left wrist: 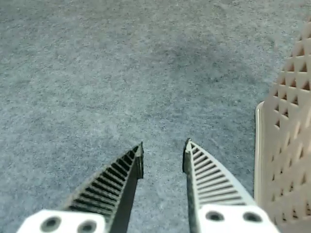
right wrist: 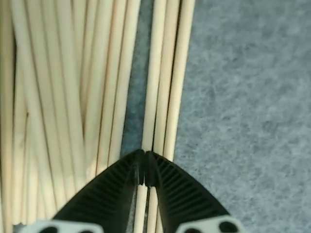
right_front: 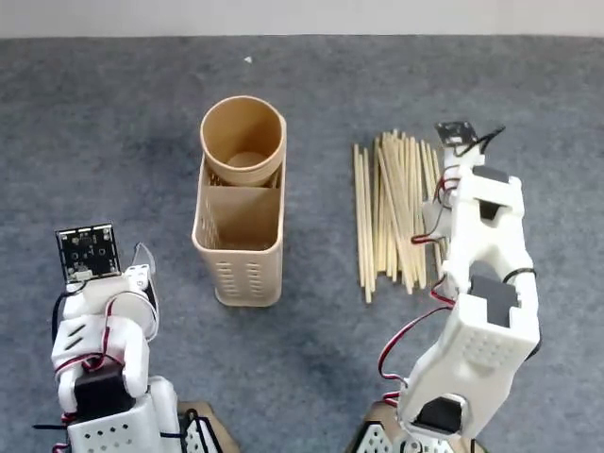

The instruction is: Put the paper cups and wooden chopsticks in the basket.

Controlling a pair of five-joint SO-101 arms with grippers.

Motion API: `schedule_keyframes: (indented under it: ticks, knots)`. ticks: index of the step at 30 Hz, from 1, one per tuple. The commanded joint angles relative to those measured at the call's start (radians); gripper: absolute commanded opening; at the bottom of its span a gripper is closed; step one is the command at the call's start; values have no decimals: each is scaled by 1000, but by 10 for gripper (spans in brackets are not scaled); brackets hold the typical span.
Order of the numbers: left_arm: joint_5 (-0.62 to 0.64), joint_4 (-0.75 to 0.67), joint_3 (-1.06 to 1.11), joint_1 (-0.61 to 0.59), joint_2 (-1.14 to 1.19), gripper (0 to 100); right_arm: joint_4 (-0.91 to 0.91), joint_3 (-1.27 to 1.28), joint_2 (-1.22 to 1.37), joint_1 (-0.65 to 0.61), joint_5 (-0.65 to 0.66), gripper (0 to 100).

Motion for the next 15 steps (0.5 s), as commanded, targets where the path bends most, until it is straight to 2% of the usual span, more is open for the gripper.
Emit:
schedule_keyframes:
  ticks: [1,4,9,15]
  knots:
    - [8,-17,-24,-12,-5,158,36,-76,94,30,49,32]
    - [8,-17,-24,-12,-5,158,136,-143,119,25,54,59]
    - [8,-17,-24,-12,-5,158,179,-191,130,22,58,214]
    - [8,-17,-24,-12,-5,158,154,-191,131,28,54,159]
